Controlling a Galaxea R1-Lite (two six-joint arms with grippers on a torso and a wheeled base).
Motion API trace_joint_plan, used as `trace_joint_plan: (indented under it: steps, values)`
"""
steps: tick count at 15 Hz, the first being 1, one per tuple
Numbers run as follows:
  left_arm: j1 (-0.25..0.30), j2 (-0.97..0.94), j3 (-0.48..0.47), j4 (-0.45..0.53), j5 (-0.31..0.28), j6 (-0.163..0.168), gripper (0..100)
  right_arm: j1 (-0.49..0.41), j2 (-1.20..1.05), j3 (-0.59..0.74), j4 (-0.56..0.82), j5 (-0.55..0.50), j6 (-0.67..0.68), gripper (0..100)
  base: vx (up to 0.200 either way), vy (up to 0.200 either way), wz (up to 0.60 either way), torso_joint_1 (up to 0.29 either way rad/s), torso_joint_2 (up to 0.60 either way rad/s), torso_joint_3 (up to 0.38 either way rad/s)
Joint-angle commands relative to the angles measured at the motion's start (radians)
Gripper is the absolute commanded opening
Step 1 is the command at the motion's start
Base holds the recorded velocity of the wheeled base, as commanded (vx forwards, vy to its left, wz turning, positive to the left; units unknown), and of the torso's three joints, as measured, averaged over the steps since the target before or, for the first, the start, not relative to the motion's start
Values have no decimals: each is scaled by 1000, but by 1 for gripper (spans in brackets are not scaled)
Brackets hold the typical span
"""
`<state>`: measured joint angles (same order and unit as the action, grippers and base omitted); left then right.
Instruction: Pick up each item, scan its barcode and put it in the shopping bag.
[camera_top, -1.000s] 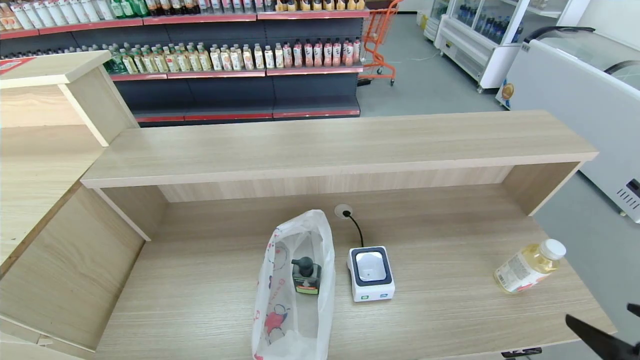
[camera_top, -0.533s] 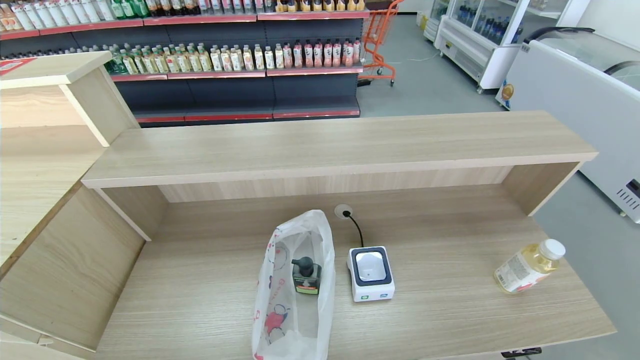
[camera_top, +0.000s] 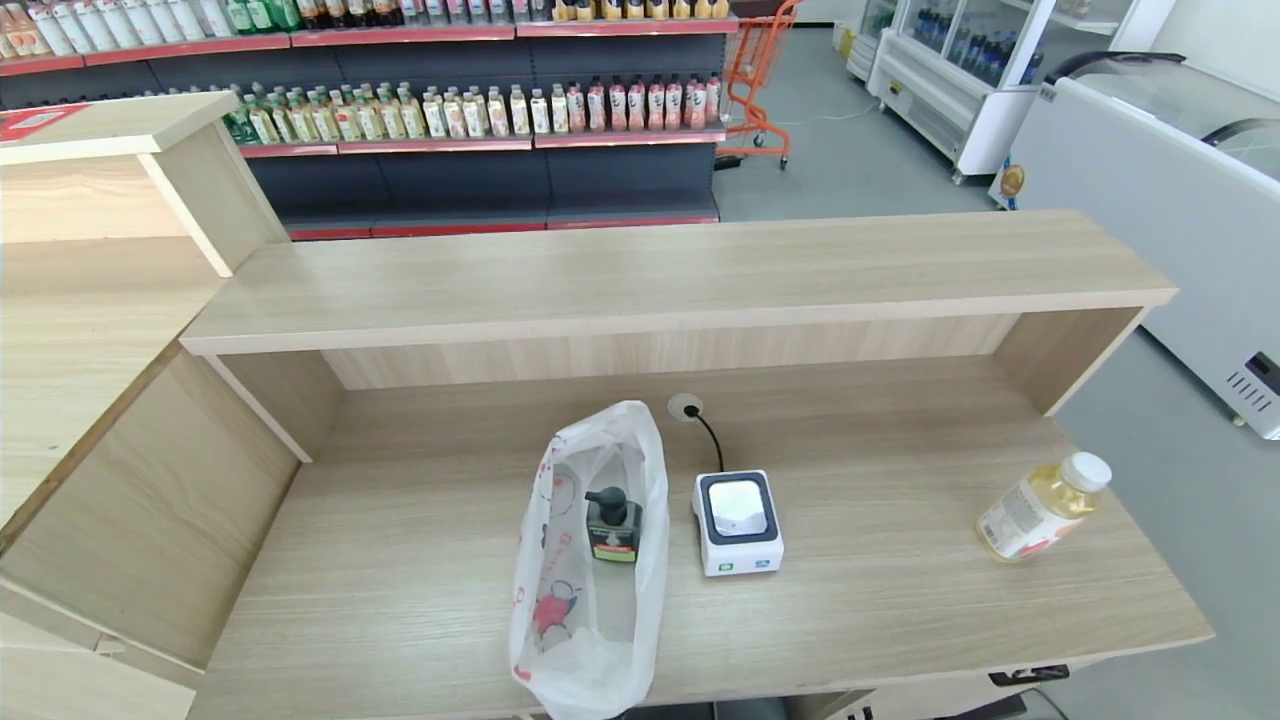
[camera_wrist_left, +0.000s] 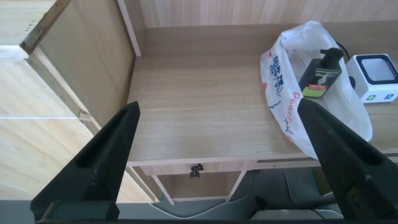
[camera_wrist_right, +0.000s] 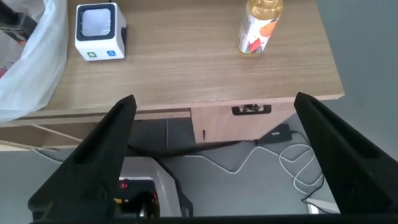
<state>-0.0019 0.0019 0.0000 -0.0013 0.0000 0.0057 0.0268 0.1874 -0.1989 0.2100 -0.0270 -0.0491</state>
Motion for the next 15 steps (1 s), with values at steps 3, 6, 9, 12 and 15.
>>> trace_joint_plan:
  steps: [3,6,9,12,15]
  values:
    - [-1,0,0,0,0,2,100,1,-22,7,0,-1,-1,100,-200,-67,0,-7,-2,10]
    - [-1,0,0,0,0,0,100,1,-49,26,2,1,-1,100,-67,-133,0,-3,2,0]
    - [0,0,0,0,-2,5,100,1,-57,38,2,1,0,100,0,-133,0,0,-5,-2]
    - [0,0,0,0,0,10,100,1,-65,41,2,1,2,100,0,-200,0,12,1,-1]
    - [0,0,0,0,0,30,100,1,-56,27,-1,1,3,100,0,-200,0,1,4,2]
